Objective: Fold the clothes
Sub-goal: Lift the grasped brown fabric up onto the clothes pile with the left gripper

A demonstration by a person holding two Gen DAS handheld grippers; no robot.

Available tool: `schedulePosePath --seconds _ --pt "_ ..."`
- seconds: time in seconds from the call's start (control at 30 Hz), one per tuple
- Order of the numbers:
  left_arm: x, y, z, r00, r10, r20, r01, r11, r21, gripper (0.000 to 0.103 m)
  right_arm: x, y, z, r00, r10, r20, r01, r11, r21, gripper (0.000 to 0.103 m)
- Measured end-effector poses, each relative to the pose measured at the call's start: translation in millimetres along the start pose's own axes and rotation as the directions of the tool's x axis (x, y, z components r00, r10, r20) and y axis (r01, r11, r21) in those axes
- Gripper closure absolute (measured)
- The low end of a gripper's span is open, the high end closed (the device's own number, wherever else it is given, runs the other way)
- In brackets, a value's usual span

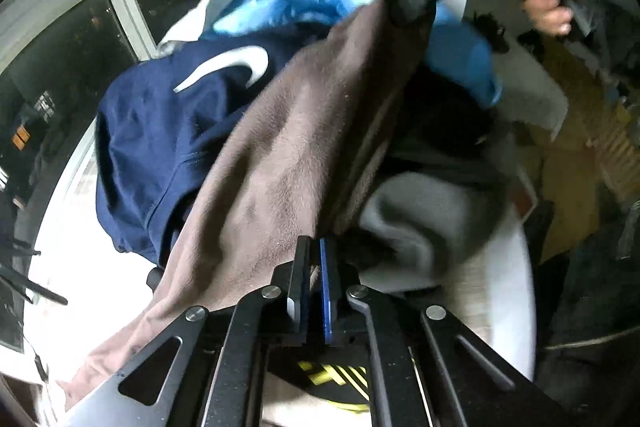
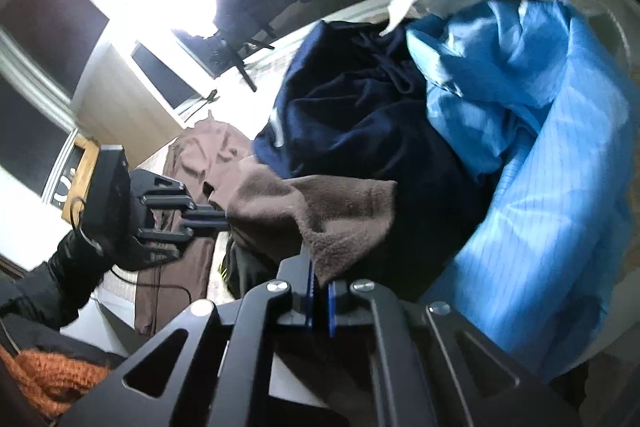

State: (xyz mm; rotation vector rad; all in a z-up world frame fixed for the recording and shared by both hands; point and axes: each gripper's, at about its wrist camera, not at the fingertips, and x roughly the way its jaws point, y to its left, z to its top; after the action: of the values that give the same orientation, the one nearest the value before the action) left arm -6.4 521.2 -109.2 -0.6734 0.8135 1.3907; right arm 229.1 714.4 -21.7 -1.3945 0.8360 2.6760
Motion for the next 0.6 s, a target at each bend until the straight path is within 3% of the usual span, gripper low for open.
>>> schedulePosePath --seconds 0.1,0.23,0.33,0.43,0.47,0.6 --pt "-5.6 -9.4 -10.5 0.997 -0.074 -0.015 0.074 0.997 -0.006 0.103 4.9 2.9 -12.6 0.995 -0.057 -0.077 0.054 0.998 -0.044 0.097" --pt "-1.4 -21.7 -13.4 0.999 -0.011 -0.049 0.013 1.0 0.027 0.102 19.3 0.0 -27.0 0.969 -0.102 -0.223 0.088 0.994 -0.07 0.093" --pt "-9.4 -30.1 -5.1 0.999 0.03 -0.015 -0.029 0.998 0.057 0.101 -9.3 -0.5 -17.4 0.991 -0.054 -0.118 0.047 0.997 -0.068 0.091" --pt "-12.1 -36.0 10.6 0.998 0.054 0.026 -0.057 0.993 0.1 0.088 -18.1 -3.1 4.6 0.996 -0.088 -0.021 0.086 0.992 -0.093 0.086" --pt "-10.6 -37.0 16.5 0.998 0.06 0.034 -0.063 0.991 0.115 0.088 -15.6 -2.0 11.3 0.994 -0.111 -0.005 0.11 0.987 -0.118 0.086" --pt "-9.2 -32.3 23.9 0.996 0.077 0.048 -0.082 0.992 0.099 0.088 10.7 7.3 25.0 0.986 -0.145 -0.079 0.121 0.96 -0.251 0.086"
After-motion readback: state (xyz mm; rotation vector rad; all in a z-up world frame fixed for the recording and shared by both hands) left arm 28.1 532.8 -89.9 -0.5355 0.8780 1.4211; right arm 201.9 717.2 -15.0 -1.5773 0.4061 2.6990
